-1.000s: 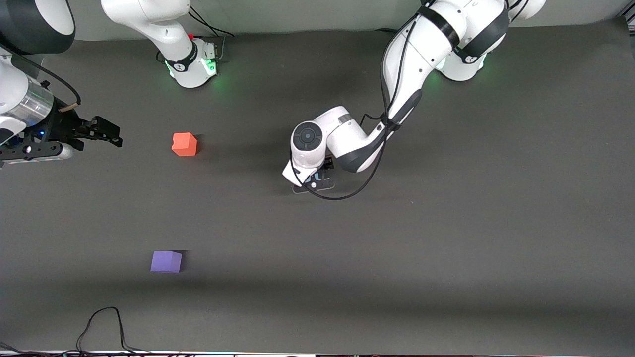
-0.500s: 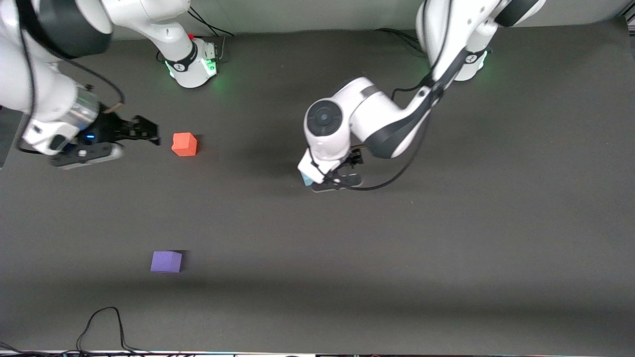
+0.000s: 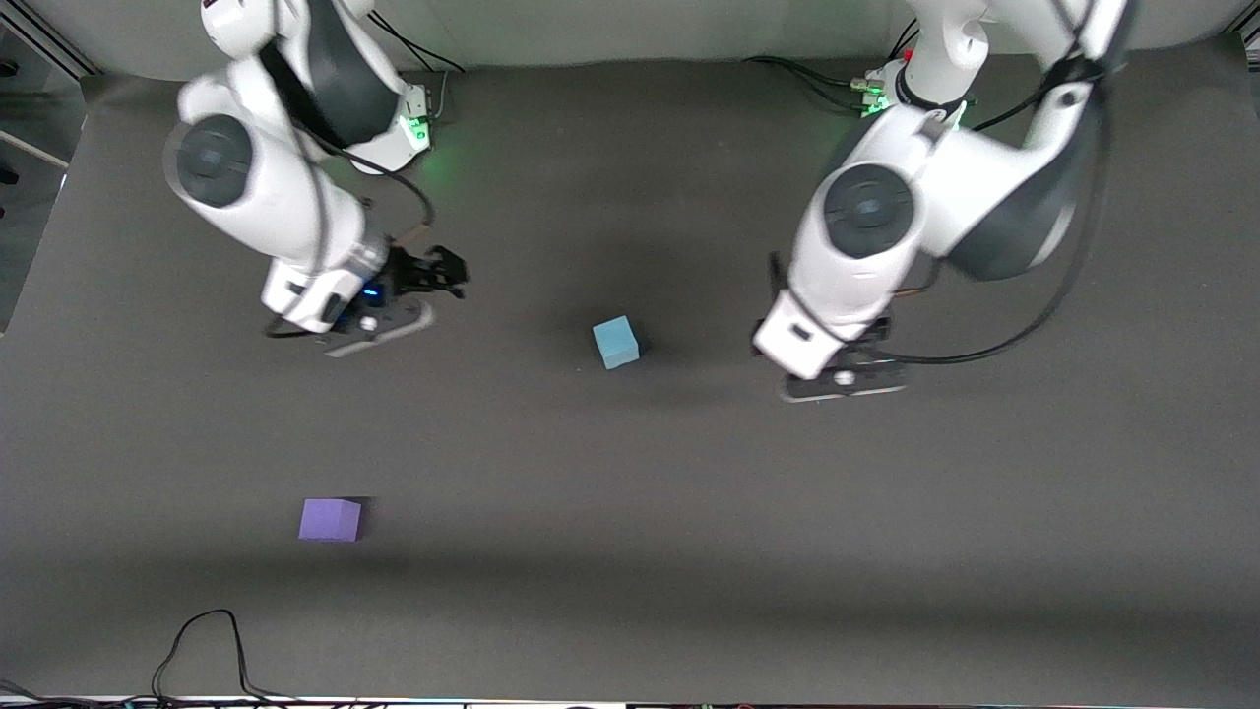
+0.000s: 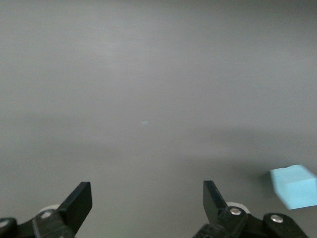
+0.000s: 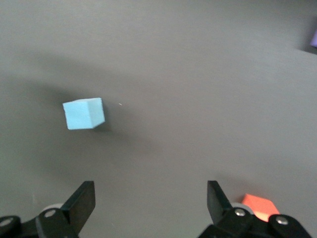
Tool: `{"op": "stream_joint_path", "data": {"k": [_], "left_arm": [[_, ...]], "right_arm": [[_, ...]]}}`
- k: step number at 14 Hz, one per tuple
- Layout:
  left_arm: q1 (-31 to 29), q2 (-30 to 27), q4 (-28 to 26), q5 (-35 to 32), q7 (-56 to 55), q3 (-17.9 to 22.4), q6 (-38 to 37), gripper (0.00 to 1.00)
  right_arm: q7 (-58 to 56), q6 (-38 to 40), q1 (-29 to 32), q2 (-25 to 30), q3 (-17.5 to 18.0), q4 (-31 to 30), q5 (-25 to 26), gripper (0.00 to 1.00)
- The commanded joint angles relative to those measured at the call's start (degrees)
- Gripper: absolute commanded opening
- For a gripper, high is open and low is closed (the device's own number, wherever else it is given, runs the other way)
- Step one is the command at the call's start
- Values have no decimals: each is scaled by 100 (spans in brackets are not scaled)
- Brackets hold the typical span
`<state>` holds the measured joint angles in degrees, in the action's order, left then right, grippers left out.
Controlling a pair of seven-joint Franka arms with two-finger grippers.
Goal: Place blue block between orange and purple blocks
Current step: 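Lower the right gripper over the blue block while the left gripper withdraws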
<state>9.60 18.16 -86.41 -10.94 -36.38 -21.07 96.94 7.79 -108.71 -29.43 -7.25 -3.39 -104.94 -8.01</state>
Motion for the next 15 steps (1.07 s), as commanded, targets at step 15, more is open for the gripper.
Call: {"op": "stream_joint_path", "data": {"k": [15], "left_arm": [[227,-2766,-2187,470,3163,2783,-166,100]], "right_arm": [[1568,-1469,-1820,-3080,-65,1415,27,100]]}}
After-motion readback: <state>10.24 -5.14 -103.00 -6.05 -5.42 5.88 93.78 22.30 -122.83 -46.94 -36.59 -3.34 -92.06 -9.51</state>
